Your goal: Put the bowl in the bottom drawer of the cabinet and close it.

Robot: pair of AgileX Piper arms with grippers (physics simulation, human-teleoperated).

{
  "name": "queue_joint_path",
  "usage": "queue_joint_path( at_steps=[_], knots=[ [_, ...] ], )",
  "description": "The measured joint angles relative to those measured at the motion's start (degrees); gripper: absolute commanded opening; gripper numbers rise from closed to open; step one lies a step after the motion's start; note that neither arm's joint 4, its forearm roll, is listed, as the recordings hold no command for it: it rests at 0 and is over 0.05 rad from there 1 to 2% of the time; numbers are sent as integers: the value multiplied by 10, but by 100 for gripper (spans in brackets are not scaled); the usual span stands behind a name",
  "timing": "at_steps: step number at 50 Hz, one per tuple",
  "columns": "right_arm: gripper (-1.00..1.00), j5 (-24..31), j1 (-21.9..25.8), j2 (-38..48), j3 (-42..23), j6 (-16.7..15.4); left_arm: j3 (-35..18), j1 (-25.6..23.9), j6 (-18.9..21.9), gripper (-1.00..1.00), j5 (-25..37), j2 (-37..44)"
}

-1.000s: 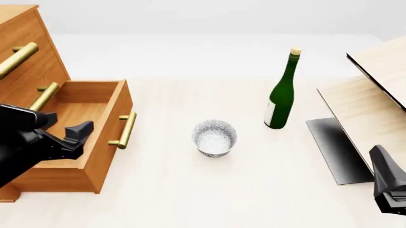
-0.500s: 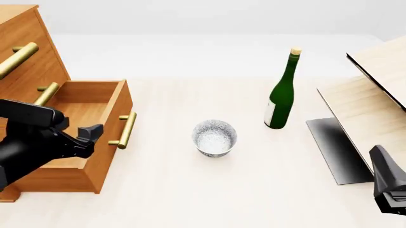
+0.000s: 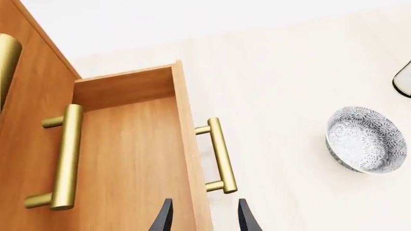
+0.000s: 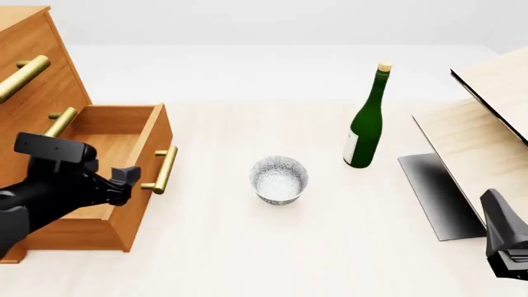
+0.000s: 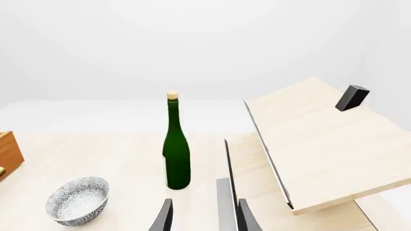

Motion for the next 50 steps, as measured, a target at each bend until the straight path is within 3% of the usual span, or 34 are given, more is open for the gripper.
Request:
queue_joint_path(
  at_steps=[50],
  knots=[
    [100, 0, 0, 0, 0, 0, 6, 0, -53, 100, -52, 109]
  ],
)
